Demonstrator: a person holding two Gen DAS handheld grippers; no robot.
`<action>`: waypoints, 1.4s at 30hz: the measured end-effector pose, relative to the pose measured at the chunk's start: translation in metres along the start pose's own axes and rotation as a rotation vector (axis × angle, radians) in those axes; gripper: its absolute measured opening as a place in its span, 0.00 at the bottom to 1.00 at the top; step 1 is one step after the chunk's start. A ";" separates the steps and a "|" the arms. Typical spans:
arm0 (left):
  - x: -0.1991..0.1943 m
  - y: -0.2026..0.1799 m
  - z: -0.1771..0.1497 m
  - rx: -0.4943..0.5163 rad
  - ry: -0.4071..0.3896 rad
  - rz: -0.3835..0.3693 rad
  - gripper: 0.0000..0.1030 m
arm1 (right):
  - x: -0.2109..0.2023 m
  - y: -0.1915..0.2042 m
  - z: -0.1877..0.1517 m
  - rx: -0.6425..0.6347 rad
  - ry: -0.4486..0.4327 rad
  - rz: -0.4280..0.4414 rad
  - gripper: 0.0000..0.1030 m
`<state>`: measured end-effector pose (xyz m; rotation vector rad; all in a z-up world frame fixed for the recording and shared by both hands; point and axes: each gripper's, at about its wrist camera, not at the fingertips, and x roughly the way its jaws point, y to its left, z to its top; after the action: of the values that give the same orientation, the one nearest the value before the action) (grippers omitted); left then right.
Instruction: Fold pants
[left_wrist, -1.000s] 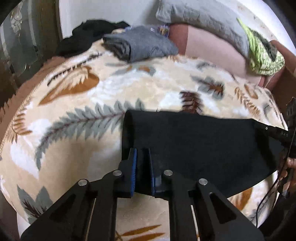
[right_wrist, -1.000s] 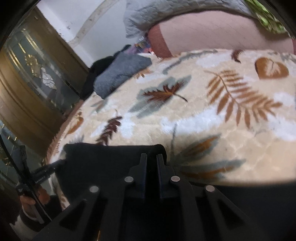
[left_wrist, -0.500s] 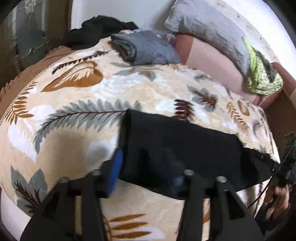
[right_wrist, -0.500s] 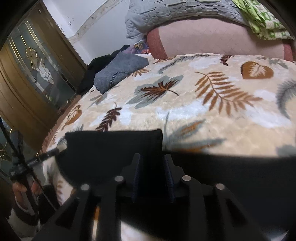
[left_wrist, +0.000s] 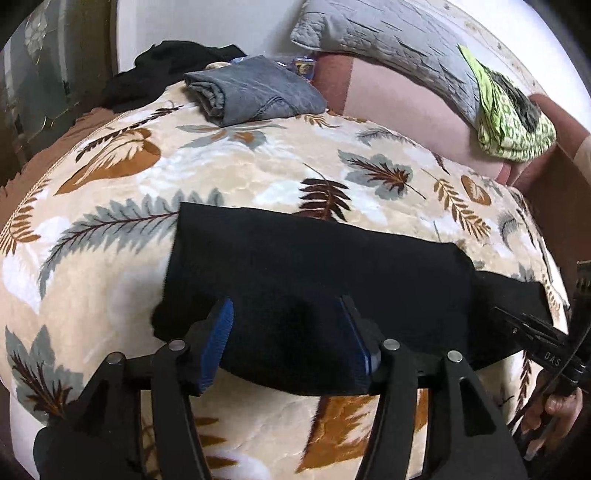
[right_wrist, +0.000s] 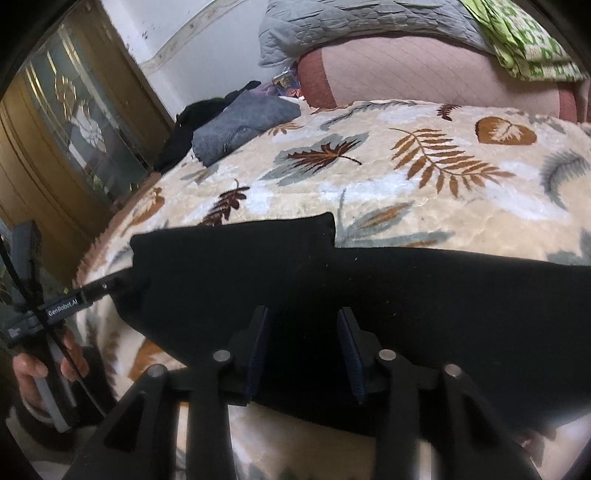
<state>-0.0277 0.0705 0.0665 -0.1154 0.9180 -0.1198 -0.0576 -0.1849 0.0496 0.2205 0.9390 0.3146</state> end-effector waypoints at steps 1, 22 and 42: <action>0.001 -0.002 -0.001 0.006 -0.006 -0.002 0.56 | 0.001 0.002 -0.002 -0.005 0.003 0.003 0.39; 0.016 -0.023 -0.019 0.118 -0.102 0.029 0.73 | 0.004 0.000 -0.018 -0.092 -0.071 -0.114 0.47; 0.011 -0.089 -0.016 0.161 -0.052 -0.072 0.73 | -0.051 -0.089 -0.034 0.044 -0.044 -0.263 0.56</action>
<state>-0.0388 -0.0197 0.0620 -0.0024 0.8495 -0.2559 -0.0985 -0.2845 0.0396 0.1409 0.9202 0.0468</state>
